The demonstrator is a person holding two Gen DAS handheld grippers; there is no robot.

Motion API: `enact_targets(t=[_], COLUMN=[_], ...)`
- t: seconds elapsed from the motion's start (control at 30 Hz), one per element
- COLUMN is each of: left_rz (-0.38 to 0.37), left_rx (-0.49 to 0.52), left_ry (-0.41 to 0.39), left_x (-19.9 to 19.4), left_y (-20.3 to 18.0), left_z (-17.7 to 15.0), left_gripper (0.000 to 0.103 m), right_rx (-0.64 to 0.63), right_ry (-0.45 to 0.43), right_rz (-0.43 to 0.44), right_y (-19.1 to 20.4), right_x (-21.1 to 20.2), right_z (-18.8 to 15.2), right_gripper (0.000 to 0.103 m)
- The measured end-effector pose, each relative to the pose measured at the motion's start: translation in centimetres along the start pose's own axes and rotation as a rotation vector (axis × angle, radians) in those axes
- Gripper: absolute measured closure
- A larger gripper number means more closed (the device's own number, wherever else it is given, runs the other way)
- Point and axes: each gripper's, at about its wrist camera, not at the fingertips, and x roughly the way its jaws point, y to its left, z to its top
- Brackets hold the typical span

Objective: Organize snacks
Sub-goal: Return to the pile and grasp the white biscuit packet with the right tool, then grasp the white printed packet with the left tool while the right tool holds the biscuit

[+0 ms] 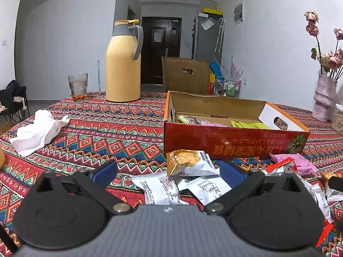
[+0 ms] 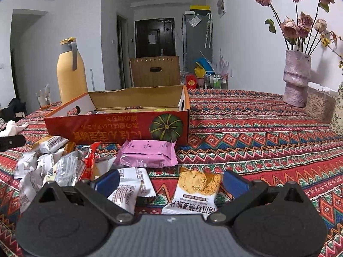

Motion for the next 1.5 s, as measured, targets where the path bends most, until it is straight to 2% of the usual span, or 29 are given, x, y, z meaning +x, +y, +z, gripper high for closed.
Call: enact_targets(t=[0.13,0.27,0.37,0.43,0.57,0.63,0.73,0.83,0.93,1.17,1.37,1.5], left_rz=[-0.004,-0.002,-0.002,0.001,0.003,0.000,-0.001,0.000,0.002,0.011,0.034,0.037], left_rx=[-0.006,-0.009,-0.008,-0.008,-0.007,-0.002,-0.003,-0.007,-0.004,-0.001,-0.008,-0.014], left_ry=[0.001,0.007,0.009,0.010,0.014,0.016,0.022,0.025,0.028,0.035,0.069,0.142], left_x=[0.1,0.1,0.2,0.2,0.3,0.3,0.4,0.4,0.5,0.7,1.2,2.0], left_y=[0.1,0.1,0.1,0.1,0.1,0.0,0.0,0.0,0.0,-0.1,0.0,0.5], left_z=[0.0,0.0,0.0,-0.1,-0.1,-0.1,-0.1,-0.1,-0.1,-0.2,-0.1,0.4], left_gripper=[0.000,0.000,0.000,0.000,0.000,0.000,0.000,0.000,0.000,0.000,0.000,0.000], right_rx=[-0.006,-0.011,0.019,0.047,0.060,0.067,0.081,0.085,0.089,0.064,0.073,0.110], right_ry=[0.009,0.054,0.082,0.091,0.132,0.158,0.164,0.147,0.097,-0.030,-0.056,-0.048], right_rz=[-0.019,-0.027,-0.036,-0.039,-0.036,-0.038,-0.044,-0.040,-0.042,0.012,0.021,0.024], right_y=[-0.4,-1.1,-2.0,-2.4,-2.5,-2.6,-2.8,-2.8,-2.5,-0.2,0.4,-0.4], right_x=[-0.1,0.3,0.8,1.2,2.6,3.4,3.8,3.6,2.7,1.4,2.9,3.6], right_z=[0.0,-0.1,0.2,0.4,0.3,0.2,0.0,-0.1,0.4,2.5,2.6,1.9], right_gripper=[0.000,0.000,0.005,0.017,0.033,0.049,0.059,0.061,0.062,0.062,0.062,0.061])
